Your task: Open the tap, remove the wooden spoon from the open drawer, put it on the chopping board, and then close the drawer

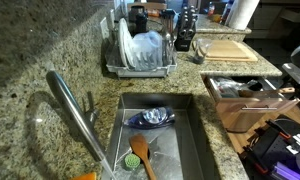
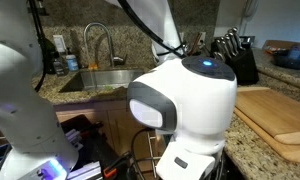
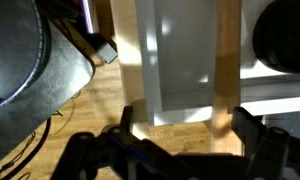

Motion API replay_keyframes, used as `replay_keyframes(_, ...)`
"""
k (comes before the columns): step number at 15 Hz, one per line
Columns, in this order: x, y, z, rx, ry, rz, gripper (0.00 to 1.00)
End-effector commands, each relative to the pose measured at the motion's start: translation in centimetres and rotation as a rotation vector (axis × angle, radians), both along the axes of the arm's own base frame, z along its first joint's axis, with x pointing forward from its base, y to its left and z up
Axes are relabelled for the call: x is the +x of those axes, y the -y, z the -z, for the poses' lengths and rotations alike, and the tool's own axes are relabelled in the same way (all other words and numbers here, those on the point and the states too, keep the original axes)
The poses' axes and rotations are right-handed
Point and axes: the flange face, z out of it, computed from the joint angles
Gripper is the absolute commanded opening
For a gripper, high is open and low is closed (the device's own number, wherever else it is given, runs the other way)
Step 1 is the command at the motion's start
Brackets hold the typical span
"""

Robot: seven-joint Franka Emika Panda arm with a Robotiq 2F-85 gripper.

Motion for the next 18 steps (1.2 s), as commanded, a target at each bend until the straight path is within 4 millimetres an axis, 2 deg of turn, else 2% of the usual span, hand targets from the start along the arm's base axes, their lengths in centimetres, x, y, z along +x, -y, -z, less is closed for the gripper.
replay_keyframes(1,-0.3,0.4,0.0,-0.020,-0.005,0.002,1.00)
replay_keyframes(4,-0.6,0.7,0.3,-0.041,-0.016,0.005,1.00)
replay_keyframes(9,0.1,2.2,-1.7,-0.165,0.017,-0.016,1.00)
replay_keyframes(11,0.5,2.4,-2.1,-0.155,0.035,-0.024,1.00)
replay_keyframes(12,0.4,2.1,-1.4,-0.144,0.021,-0.005,1.00)
replay_keyframes(14,0.6,2.3,-1.6,-0.150,0.025,-0.007,1.00)
replay_keyframes(16,1.9,1.2,-2.4,-0.124,0.099,0.022,1.00)
replay_keyframes(18,3.9,0.7,-3.0,-0.064,0.193,0.082,1.00)
